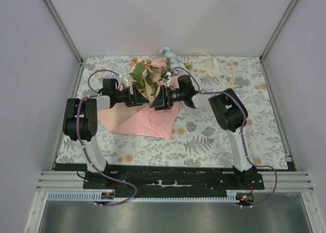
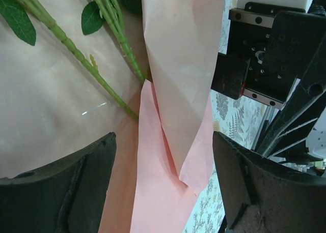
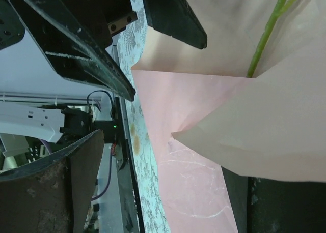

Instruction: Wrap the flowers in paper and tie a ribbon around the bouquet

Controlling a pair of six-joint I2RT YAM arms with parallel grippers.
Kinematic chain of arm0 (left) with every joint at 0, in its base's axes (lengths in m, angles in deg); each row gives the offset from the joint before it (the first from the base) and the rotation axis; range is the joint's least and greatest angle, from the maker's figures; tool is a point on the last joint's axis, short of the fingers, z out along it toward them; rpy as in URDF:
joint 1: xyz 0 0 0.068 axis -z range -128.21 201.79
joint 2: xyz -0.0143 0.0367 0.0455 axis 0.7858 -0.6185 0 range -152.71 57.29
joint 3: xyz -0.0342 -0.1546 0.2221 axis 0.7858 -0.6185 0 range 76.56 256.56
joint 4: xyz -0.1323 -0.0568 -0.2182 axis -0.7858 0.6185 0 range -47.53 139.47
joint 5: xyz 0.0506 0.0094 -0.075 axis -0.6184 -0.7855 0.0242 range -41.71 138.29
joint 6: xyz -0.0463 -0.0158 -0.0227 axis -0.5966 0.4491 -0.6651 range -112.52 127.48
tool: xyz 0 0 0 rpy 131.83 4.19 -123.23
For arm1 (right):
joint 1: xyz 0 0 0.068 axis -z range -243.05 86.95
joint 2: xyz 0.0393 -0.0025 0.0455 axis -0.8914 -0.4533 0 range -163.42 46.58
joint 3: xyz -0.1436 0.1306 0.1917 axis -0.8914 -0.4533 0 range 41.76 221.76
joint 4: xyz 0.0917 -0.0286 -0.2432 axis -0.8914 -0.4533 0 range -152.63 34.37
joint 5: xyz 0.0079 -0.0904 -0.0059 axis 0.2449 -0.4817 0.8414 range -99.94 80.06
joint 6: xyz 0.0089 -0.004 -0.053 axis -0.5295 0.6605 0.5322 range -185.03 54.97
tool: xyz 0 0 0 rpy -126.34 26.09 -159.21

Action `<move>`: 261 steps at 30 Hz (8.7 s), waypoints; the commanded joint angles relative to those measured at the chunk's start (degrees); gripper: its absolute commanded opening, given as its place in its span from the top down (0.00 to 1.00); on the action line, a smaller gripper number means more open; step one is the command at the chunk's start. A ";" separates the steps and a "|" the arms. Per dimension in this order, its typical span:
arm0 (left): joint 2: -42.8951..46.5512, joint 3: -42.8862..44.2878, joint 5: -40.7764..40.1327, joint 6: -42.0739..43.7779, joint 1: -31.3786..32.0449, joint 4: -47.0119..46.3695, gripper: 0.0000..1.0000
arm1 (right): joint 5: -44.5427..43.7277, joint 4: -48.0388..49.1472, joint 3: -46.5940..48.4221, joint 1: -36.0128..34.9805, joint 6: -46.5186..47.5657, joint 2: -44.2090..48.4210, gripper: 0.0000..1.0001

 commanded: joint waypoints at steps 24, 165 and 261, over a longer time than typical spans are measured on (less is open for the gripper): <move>-6.14 11.92 -12.51 6.16 4.26 10.77 0.98 | -1.04 -16.02 0.70 0.51 18.32 11.30 0.02; -10.45 -5.66 -7.32 6.25 18.77 20.88 0.98 | -5.79 -22.09 -15.65 4.74 9.61 13.07 0.02; -1.42 5.43 0.49 1.52 -25.53 12.66 0.17 | -12.03 -28.43 2.02 -10.21 11.64 -2.57 0.56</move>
